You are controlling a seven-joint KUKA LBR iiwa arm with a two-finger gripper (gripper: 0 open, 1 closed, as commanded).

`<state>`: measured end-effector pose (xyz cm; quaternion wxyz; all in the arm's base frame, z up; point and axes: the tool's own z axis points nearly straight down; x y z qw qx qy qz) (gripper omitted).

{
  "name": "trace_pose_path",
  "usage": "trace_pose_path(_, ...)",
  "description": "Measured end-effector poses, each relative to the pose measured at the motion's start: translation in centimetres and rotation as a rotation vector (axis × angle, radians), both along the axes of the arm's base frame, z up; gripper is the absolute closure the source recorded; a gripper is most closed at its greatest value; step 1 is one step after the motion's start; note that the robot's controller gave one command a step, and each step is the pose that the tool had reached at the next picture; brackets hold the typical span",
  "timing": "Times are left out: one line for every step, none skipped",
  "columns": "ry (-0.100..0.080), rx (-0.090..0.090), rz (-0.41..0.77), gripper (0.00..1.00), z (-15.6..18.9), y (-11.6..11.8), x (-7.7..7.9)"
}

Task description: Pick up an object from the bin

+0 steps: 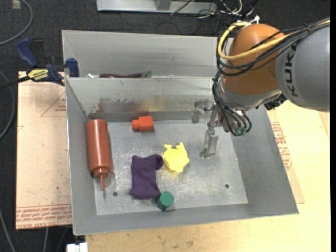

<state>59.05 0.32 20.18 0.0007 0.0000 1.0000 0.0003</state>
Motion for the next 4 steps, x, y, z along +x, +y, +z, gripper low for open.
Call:
trace_pose_path(-0.006, -0.001, 0.071, 0.00, -2.9, 0.4, 0.4)
trace_pose_path(-0.004, 0.000, 0.116, 0.00, -9.8, 2.0, -1.6)
trace_pose_path(-0.013, -0.001, 0.336, 1.00, -12.8, 4.0, 2.0)
trace_pose_path(-0.013, -0.001, 0.336, 1.00, -12.8, 4.0, 2.0)
